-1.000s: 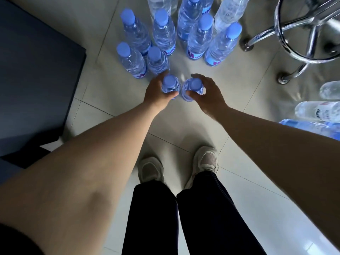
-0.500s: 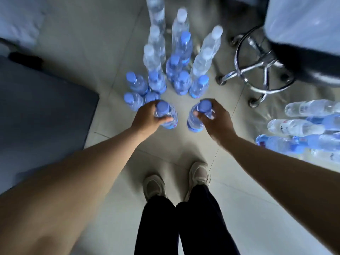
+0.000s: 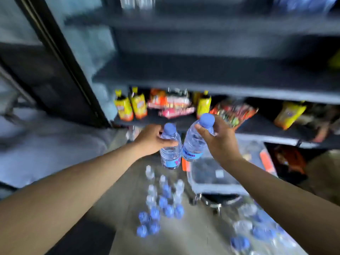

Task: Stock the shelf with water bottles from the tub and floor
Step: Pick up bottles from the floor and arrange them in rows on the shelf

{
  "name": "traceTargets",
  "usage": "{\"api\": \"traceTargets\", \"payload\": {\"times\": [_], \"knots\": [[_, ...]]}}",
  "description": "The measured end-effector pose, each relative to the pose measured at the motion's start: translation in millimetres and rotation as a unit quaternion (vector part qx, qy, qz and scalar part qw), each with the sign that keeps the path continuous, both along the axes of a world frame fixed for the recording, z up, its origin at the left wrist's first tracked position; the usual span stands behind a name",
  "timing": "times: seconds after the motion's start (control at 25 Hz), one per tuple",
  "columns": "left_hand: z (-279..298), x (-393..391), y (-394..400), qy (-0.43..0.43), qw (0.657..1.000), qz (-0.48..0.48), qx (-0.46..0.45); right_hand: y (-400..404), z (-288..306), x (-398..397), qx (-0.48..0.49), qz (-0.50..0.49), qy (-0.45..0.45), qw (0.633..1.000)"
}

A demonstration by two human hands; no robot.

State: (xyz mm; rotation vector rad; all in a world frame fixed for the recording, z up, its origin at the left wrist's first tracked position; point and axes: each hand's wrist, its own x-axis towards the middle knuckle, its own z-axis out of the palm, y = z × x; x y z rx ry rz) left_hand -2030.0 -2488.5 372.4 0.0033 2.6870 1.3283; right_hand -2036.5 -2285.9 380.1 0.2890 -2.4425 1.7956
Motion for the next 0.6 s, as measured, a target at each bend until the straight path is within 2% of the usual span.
{"api": "traceTargets", "payload": {"times": [0.12, 0.24, 0.32, 0.44, 0.6], "knots": [[151.3, -41.0, 23.7, 0.072, 0.996, -0.045, -0.034, 25.1, 139.3, -27.4, -0.061, -0.012, 0.084, 0.994], [269.3, -70.7, 60.5, 0.133, 0.988, -0.069, 0.021, 56.6, 252.8, -40.1, -0.107, -0.012, 0.154, 0.982], [328.1, -89.0, 91.3, 0.164, 0.981, -0.093, 0.054, 82.1, 308.8, -50.4, -0.117, -0.024, 0.194, 0.974], [382.2, -123.3, 142.3, 0.182, 0.973, -0.115, 0.077, 127.6, 355.5, -82.2, -0.141, -0.059, 0.225, 0.962], [399.6, -203.7, 212.1, 0.172, 0.975, -0.124, 0.065, 203.2, 354.6, -156.9, -0.196, -0.077, 0.207, 0.955]]}}
